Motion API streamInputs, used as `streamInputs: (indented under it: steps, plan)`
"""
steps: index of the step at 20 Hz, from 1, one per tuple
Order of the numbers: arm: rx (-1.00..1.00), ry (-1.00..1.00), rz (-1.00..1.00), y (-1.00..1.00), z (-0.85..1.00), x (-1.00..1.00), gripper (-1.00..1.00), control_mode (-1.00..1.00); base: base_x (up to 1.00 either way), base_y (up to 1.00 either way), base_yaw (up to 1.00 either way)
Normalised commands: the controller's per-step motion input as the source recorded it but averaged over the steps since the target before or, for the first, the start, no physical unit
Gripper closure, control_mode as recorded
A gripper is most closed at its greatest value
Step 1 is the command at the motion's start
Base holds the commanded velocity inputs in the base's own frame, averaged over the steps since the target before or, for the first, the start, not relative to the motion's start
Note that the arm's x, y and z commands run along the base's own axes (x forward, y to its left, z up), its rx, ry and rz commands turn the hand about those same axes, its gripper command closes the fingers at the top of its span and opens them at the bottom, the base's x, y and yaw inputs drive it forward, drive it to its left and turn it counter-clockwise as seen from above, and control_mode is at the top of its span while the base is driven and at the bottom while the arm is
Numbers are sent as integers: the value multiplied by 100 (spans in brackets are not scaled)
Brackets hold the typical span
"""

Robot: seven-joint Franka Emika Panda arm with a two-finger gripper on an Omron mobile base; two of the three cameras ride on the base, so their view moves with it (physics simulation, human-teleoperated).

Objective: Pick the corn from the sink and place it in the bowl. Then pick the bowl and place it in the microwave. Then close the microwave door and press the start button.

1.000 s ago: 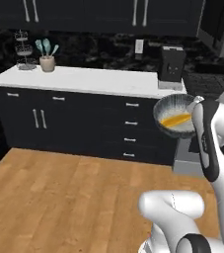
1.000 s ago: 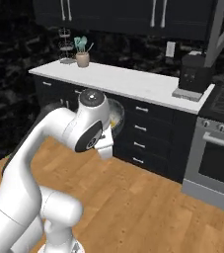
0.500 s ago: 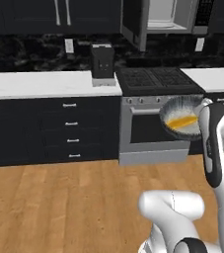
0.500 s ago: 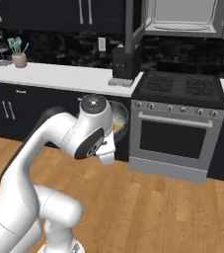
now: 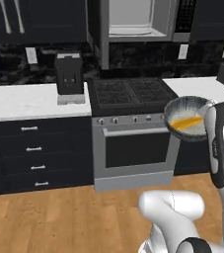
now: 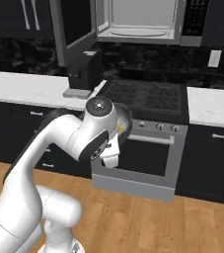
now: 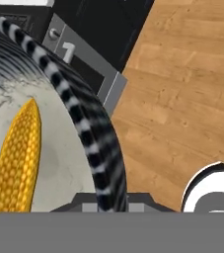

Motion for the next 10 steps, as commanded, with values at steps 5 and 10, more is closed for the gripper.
streamInputs:
  steps: [5,10]
  plan:
    - [0,0,0,0,0,0,100,100,100,-5,-5]
    - [0,0,0,0,0,0,100,100,100,-5,-5]
